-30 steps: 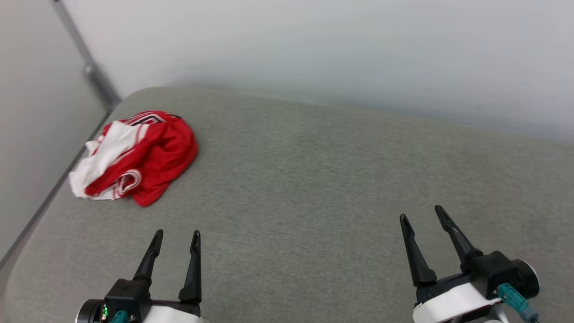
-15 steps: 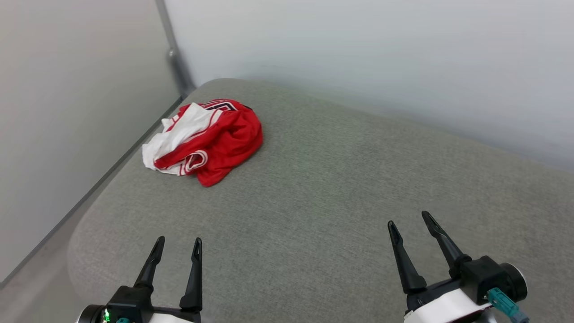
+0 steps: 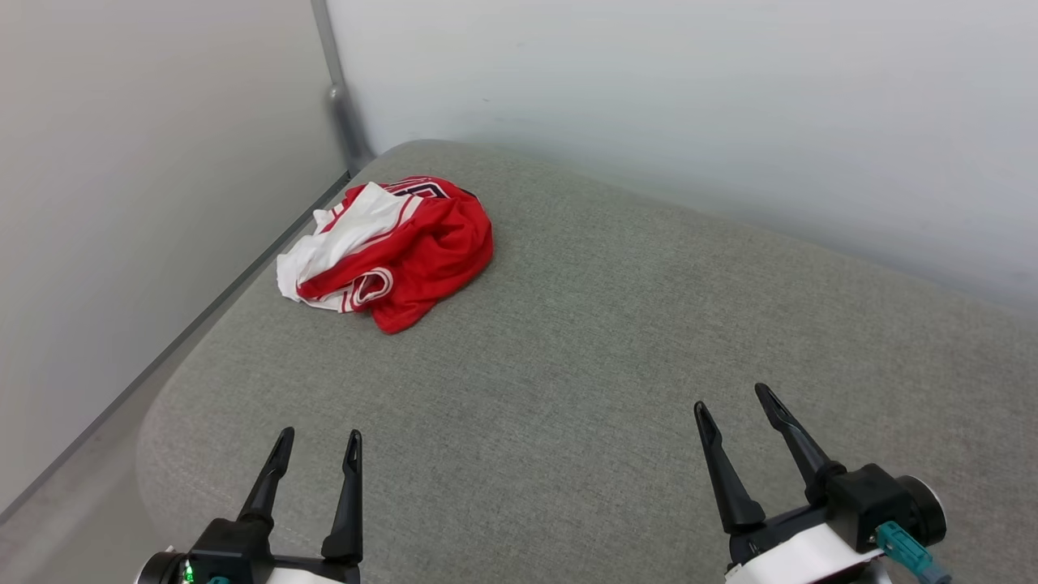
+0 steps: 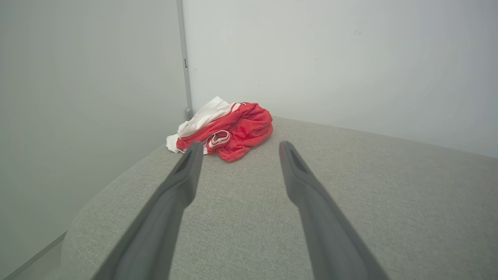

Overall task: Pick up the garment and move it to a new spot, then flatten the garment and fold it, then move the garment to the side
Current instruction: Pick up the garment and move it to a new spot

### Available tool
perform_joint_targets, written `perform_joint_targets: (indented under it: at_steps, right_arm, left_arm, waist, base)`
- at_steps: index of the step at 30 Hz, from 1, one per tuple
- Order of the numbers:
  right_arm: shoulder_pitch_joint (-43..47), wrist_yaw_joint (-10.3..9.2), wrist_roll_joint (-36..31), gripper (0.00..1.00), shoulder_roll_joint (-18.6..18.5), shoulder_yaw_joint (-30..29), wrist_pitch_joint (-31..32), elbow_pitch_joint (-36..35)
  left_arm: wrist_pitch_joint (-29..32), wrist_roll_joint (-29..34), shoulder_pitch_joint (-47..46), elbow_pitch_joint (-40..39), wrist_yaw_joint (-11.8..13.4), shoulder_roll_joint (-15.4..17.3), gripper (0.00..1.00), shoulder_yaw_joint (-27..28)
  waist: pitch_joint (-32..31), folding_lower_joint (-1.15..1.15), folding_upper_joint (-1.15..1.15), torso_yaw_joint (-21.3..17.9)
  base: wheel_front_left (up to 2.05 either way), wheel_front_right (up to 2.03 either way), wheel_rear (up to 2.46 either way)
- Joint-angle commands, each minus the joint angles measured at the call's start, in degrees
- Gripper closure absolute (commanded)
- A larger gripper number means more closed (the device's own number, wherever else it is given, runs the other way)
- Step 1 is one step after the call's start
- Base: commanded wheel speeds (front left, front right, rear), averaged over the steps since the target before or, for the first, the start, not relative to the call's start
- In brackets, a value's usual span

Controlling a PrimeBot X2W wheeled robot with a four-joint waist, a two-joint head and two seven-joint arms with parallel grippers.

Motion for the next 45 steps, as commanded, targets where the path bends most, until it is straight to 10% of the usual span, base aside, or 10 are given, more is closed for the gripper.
perform_joint_targets:
  at_steps: [1,19,27,45]
  right_arm:
    - [0.32,-0.03,0.08,0.00,0.09,0.03,-0.14,0.03]
    - [-4.00,-0.02,-5.87,0.00,0.04,-0.79,-0.14,-3.52]
    - [-8.52,-0.02,-11.36,0.00,0.03,-1.98,-0.14,-8.63]
    - [-11.03,-0.03,-13.93,0.00,0.02,-1.63,-0.12,-12.09]
  left_arm:
    - [-0.16,0.08,0.57,-0.25,0.21,-0.06,0.00,0.19]
    - [-0.16,-7.60,-8.55,4.40,1.91,-0.08,0.00,2.26]
    - [3.12,-12.22,-29.34,17.82,-1.34,13.56,0.00,5.64]
    - [40.98,-39.52,-51.33,28.39,-1.42,41.23,0.00,-8.92]
  waist:
    - [0.00,0.00,0.00,-0.24]
    - [12.32,0.00,0.00,-6.59]
    - [25.19,0.00,0.00,-12.11]
    - [37.76,0.00,0.00,-19.04]
  base:
    - [0.00,0.00,0.00]
    - [0.00,0.00,0.00]
    - [0.00,0.00,0.00]
    - [0.00,0.00,0.00]
